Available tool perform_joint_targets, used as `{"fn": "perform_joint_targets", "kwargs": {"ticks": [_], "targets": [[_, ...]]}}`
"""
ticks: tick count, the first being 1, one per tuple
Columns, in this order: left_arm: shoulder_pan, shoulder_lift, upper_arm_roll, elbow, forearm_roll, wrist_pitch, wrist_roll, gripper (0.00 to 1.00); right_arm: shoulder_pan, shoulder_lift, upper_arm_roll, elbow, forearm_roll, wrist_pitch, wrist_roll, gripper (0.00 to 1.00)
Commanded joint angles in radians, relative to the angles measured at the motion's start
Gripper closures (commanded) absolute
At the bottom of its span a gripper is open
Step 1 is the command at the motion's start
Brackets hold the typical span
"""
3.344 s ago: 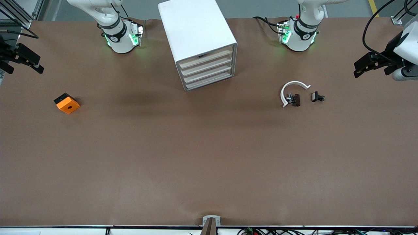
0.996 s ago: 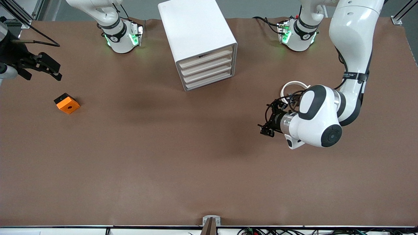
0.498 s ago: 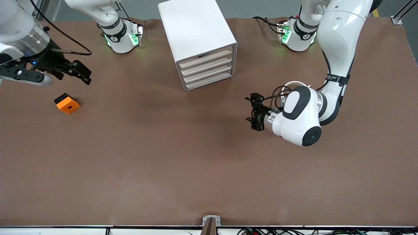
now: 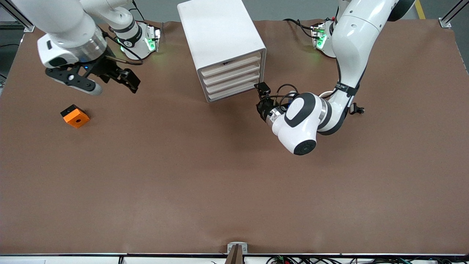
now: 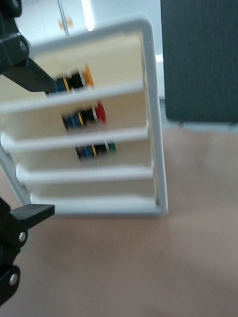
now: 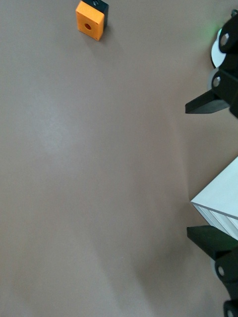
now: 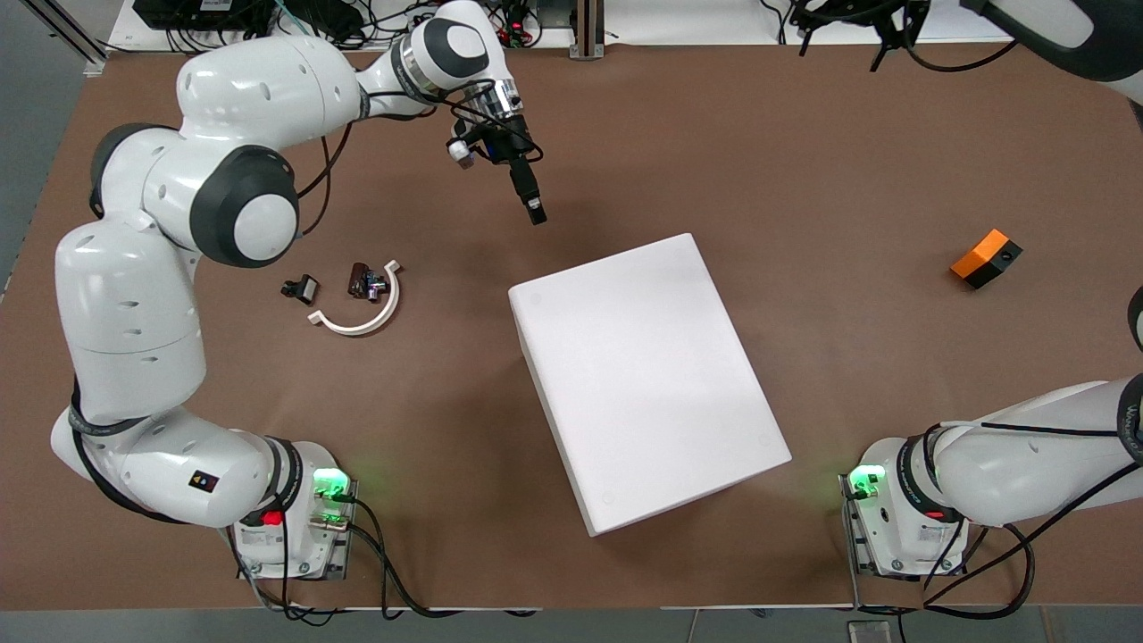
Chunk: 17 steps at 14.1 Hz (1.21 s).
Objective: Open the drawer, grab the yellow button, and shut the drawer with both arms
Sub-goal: 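Reach the left gripper to the uppermost drawer's front edge, then pull the drawer open with the left gripper while the right gripper approaches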
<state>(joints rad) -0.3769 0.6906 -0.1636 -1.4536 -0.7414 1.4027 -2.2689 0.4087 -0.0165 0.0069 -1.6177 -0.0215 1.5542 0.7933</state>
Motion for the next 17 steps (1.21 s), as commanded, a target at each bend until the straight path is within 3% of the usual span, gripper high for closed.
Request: {"fn": "perform_joint_targets", "kwargs": {"ticks": [1,4,7,14,17], "targets": [[0.007,0.012,0.003,-0.007,-0.067,-0.045,0.023,0.00,0.039,0.041,-0.008,0.024,-0.003,0.000,0.034,0.00],[-0.034,0.035,0.001,-0.005,-0.082,-0.045,0.023,0.00,0.042,0.059,-0.008,0.025,0.011,0.023,0.034,0.00],[-0.034,0.064,0.001,-0.005,-0.173,-0.047,0.023,0.18,0.032,0.073,-0.011,0.027,0.086,0.041,0.034,0.00],[-0.089,0.084,0.001,-0.007,-0.193,-0.060,0.016,0.34,0.027,0.086,-0.015,0.033,0.117,0.046,0.023,0.00],[-0.109,0.084,0.001,-0.007,-0.204,-0.093,0.002,0.35,0.025,0.087,-0.016,0.033,0.117,0.046,0.020,0.00]]}}
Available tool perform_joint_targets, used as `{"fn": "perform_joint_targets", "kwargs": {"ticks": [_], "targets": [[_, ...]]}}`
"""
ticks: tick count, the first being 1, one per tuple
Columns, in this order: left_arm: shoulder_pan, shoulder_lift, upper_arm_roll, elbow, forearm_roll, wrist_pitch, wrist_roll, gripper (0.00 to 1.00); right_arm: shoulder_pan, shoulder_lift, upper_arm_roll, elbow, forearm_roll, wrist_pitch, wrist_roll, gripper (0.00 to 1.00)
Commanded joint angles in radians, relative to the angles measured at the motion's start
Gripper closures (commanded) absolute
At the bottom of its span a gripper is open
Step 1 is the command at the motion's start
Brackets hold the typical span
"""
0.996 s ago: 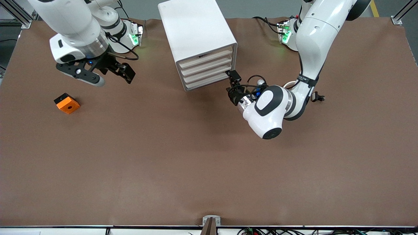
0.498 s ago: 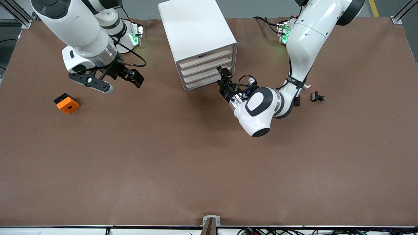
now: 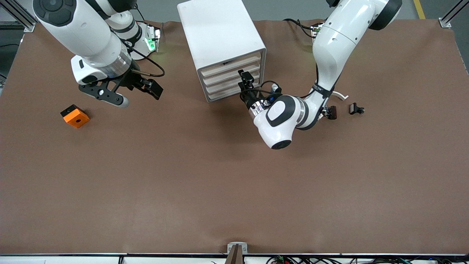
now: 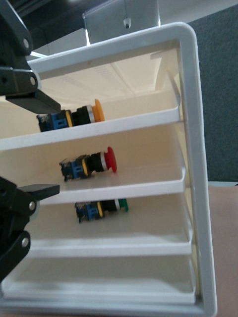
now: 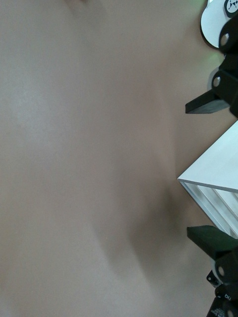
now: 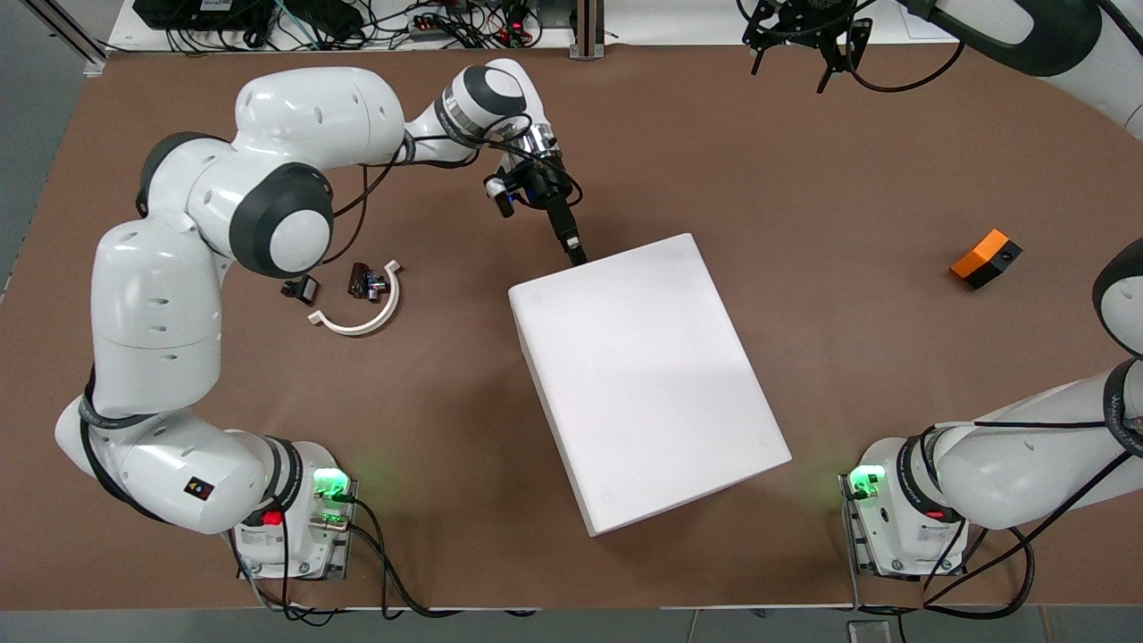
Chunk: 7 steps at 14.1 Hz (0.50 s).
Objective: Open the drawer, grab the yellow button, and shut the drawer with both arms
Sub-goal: 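Pull the drawer open with the left gripper while the right gripper approaches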
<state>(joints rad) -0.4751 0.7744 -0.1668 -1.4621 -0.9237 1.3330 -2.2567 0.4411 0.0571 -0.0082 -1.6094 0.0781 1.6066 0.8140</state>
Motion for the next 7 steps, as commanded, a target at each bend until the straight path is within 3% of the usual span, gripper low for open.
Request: {"fn": "perform_joint_targets", "kwargs": {"ticks": [1,4,6,7], "targets": [[-0.023,0.005,0.004,0.002,-0.021,-0.028,-0.021,0.35,-0.007,0.016,-0.001,0.025,0.017,-0.007,-0.001,0.00],[-0.054,0.008,0.004,0.000,-0.023,-0.060,-0.034,0.36,-0.007,0.020,-0.001,0.032,0.017,-0.007,-0.001,0.00],[-0.060,0.006,0.004,-0.010,-0.024,-0.069,-0.052,0.47,-0.007,0.020,-0.001,0.032,0.017,-0.007,-0.001,0.00],[-0.063,0.008,0.004,-0.011,-0.024,-0.069,-0.058,0.48,-0.007,0.020,-0.001,0.032,0.017,-0.007,-0.001,0.00]]}}
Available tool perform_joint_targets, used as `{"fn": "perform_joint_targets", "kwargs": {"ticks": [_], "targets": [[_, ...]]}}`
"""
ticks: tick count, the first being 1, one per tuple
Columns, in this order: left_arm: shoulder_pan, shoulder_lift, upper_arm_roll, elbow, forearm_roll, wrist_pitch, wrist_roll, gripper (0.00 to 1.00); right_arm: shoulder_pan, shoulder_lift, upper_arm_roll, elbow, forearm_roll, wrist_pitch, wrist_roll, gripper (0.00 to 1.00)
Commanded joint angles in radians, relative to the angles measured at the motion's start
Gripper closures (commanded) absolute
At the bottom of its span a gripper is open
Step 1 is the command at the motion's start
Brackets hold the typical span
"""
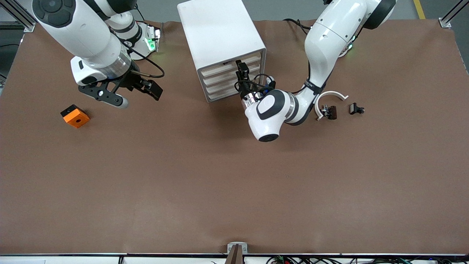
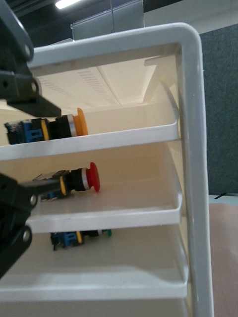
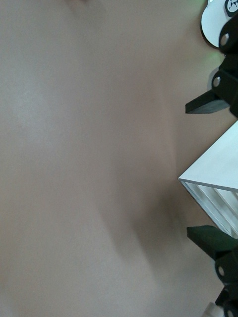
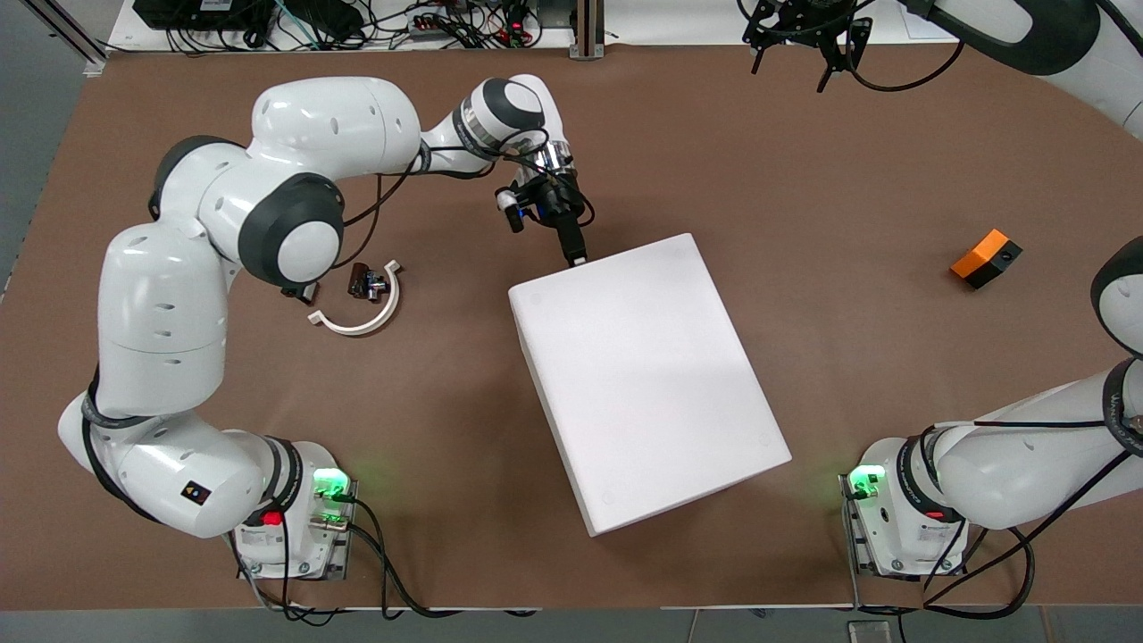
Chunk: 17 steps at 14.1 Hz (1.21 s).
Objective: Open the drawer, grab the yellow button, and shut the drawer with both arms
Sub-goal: 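Pull the drawer open with the left gripper while the right gripper approaches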
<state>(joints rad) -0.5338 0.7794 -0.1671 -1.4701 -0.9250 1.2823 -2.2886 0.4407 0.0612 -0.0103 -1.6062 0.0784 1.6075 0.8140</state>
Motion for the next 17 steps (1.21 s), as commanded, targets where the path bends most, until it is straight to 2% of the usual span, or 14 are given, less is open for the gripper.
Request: {"fn": "perform_joint_targets", "kwargs": {"ticks": [1,3,5,6,9,17], "targets": [[-0.009,0.003,0.004,-0.004,-0.023,-0.018,-0.029,0.50,-0.007,0.015,0.001,0.029,0.017,-0.009,-0.001,0.00],[-0.008,0.014,0.004,-0.003,-0.023,-0.018,-0.029,0.67,-0.005,0.015,0.001,0.029,0.015,-0.008,0.001,0.00],[-0.009,0.014,0.006,-0.003,-0.032,-0.018,-0.035,0.95,-0.004,0.015,0.001,0.037,0.017,-0.009,0.008,0.00],[-0.008,0.015,0.006,-0.003,-0.041,-0.018,-0.055,1.00,-0.002,0.020,0.001,0.038,0.017,-0.009,0.010,0.00],[0.003,0.017,0.009,-0.001,-0.041,-0.017,-0.069,1.00,0.006,0.026,0.001,0.051,0.020,-0.011,0.020,0.00],[0.106,0.024,0.024,0.008,-0.034,0.006,-0.069,1.00,0.084,0.078,0.007,0.107,0.020,-0.009,0.301,0.00]]}}
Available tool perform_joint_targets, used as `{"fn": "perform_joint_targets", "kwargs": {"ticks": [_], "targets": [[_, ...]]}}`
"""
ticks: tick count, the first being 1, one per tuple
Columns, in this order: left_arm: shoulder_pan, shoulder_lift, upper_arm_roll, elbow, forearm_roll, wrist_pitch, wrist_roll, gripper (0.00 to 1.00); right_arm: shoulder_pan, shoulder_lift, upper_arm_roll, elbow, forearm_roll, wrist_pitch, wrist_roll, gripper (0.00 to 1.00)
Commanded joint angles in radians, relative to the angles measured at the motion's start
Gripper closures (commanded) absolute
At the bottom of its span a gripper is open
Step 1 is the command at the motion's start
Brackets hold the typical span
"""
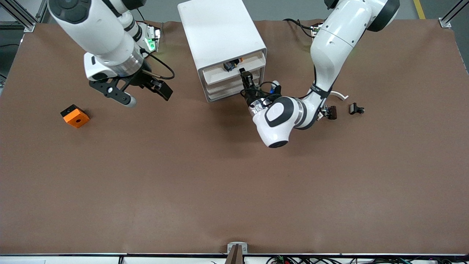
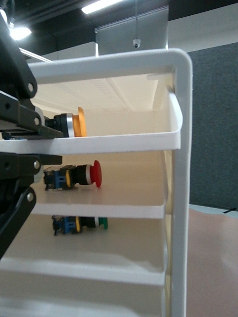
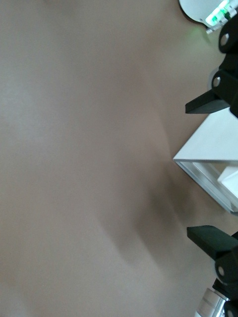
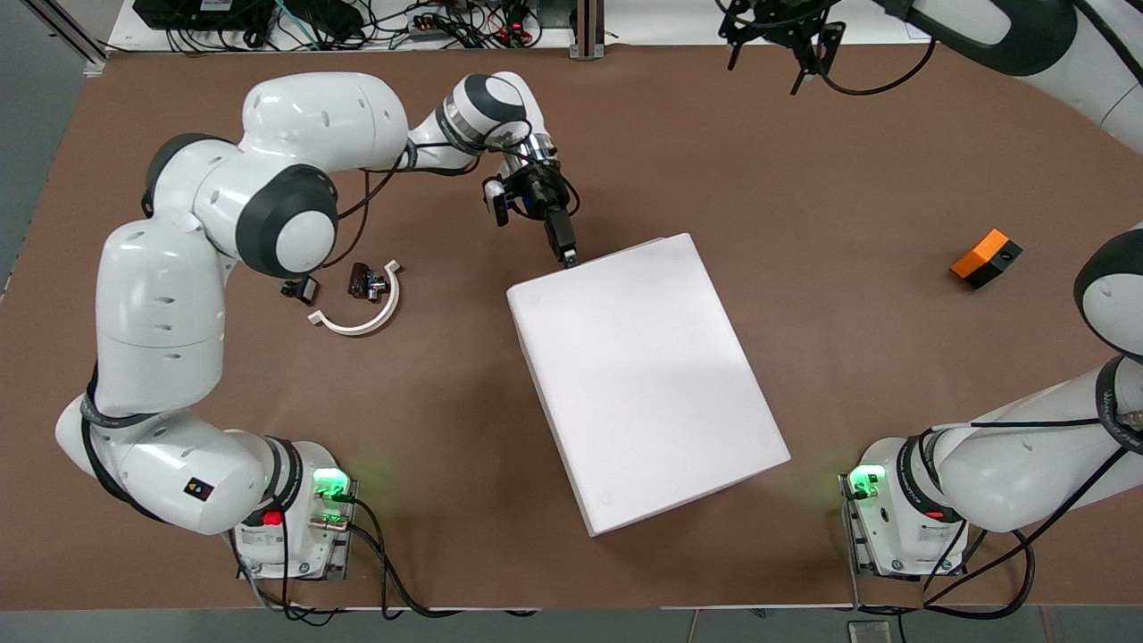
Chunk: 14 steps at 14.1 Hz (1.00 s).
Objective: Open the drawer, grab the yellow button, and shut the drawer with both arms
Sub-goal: 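Pull the drawer open with the left gripper while the right gripper approaches, then grasp the yellow-capped button inside the drawer with the right gripper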
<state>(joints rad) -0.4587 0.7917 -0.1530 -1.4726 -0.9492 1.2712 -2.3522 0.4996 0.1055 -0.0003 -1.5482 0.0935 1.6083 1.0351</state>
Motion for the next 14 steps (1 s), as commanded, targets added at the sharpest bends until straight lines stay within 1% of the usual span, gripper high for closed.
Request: {"fn": "perform_joint_targets", "kwargs": {"ticks": [1,3,5,8,11,14], "targets": [[0.047,0.012,0.010,0.011,-0.010,0.031,-0.006,1.00,0.040,0.040,-0.003,0.062,0.006,-0.010,0.115,0.00],[0.055,0.012,0.010,0.015,-0.010,0.057,-0.003,1.00,0.085,0.057,-0.003,0.076,0.003,-0.010,0.207,0.00],[0.055,0.012,0.036,0.026,-0.011,0.077,-0.001,1.00,0.128,0.082,-0.003,0.094,0.002,-0.010,0.285,0.00],[0.057,0.012,0.044,0.043,-0.013,0.083,0.001,1.00,0.187,0.114,-0.003,0.105,-0.001,0.005,0.358,0.00],[0.057,0.012,0.052,0.057,-0.013,0.088,0.005,1.00,0.230,0.135,-0.003,0.105,-0.001,0.018,0.372,0.00],[0.060,0.011,0.058,0.058,-0.013,0.091,0.008,1.00,0.281,0.157,-0.004,0.103,-0.003,0.064,0.375,0.00]]}}
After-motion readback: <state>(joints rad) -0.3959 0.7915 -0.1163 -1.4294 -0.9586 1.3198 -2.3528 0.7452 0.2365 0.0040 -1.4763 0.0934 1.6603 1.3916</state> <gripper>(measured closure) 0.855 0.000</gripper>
